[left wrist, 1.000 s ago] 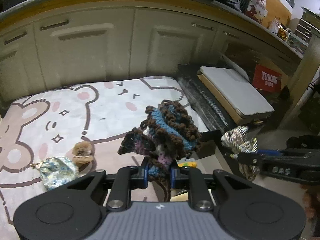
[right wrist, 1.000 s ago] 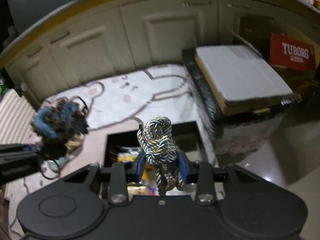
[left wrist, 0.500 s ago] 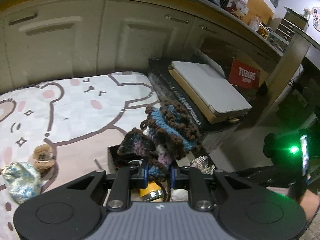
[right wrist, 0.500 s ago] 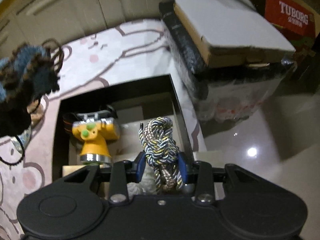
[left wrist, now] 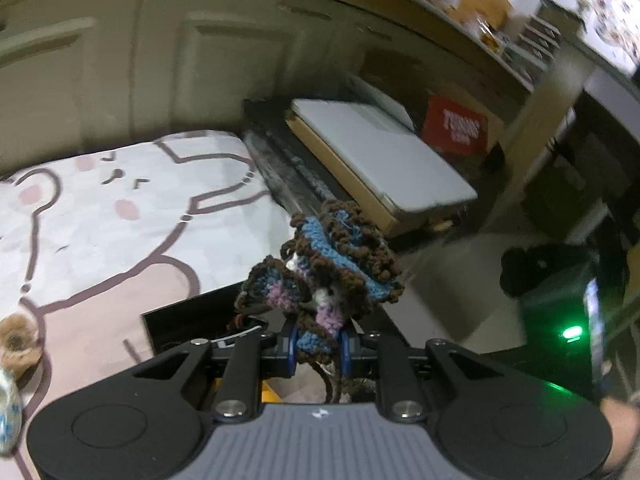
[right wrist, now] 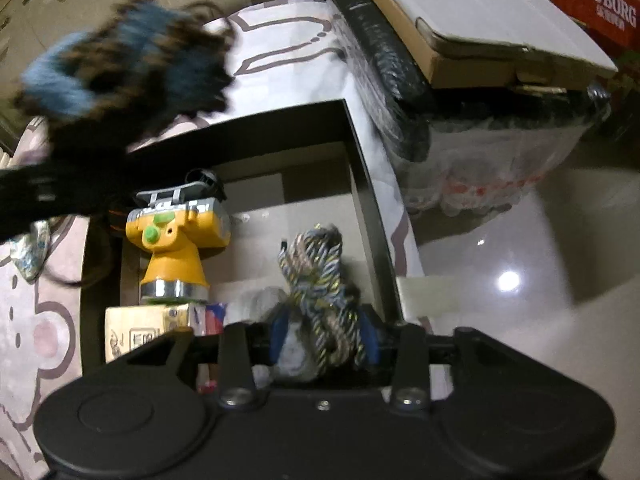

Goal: Organize objects
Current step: 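Lower the rope toy into the box with the right tool while the left tool drops the crocheted bag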

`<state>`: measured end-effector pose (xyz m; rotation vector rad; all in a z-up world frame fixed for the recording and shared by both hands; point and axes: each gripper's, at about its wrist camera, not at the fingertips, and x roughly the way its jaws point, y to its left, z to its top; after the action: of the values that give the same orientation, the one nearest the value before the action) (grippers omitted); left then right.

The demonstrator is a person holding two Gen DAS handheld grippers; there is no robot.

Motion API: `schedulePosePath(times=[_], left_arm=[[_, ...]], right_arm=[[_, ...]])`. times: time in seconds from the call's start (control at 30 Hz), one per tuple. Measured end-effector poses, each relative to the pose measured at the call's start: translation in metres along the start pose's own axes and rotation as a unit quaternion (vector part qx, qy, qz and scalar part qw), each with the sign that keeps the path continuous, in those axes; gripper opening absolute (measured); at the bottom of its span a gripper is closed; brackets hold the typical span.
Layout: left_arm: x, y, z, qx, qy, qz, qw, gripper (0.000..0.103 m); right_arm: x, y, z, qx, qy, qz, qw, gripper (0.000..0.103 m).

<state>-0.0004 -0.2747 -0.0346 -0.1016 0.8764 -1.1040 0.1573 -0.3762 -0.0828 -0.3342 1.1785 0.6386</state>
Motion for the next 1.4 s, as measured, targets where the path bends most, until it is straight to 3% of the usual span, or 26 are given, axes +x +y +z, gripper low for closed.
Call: schedulePosePath(times=[0.1, 0.27, 0.4, 0.47, 0.73, 1.0, 1.2, 1.4], left_arm=[[0.016, -0.004, -0.002, 0.011, 0.016, -0.001, 0.9998, 0.021], [0.038, -0.01, -0.002, 0.014, 0.028, -0.013, 0.9994, 0.022], [0.053, -0.008, -0.006, 0.003, 0.049, -0.007, 0.9988, 0.043], [0.053, -0.006, -0.006, 0.004, 0.048, 0.001, 0.9988, 0.046], [0.035, 0.007, 0.003, -0.024, 0.03, 0.017, 0.9991, 0.044], [0.023, 0.008, 0.001, -0.009, 0.043, 0.046, 0.998, 0.044], [0.009, 0.011, -0.002, -0.001, 0.05, 0.075, 0.9959, 0.044], [-0.007, 0.021, -0.006, -0.004, 0.049, 0.09, 0.9947, 0.044]], right_arm=[[-0.011, -0.003, 0.001, 0.008, -0.014, 0.007, 1.0, 0.055], [-0.028, -0.007, 0.002, 0.01, -0.036, 0.015, 0.999, 0.054], [-0.035, -0.01, 0.004, 0.007, -0.045, 0.018, 0.999, 0.052], [-0.036, -0.014, 0.003, 0.01, -0.049, 0.012, 0.999, 0.052], [-0.04, -0.014, 0.006, 0.019, -0.059, 0.01, 0.998, 0.051], [-0.051, -0.014, 0.008, 0.039, -0.091, 0.009, 0.995, 0.05], [-0.061, -0.021, 0.013, 0.082, -0.147, 0.012, 0.986, 0.039], [-0.044, -0.011, 0.03, 0.093, -0.156, 0.027, 0.983, 0.036]])
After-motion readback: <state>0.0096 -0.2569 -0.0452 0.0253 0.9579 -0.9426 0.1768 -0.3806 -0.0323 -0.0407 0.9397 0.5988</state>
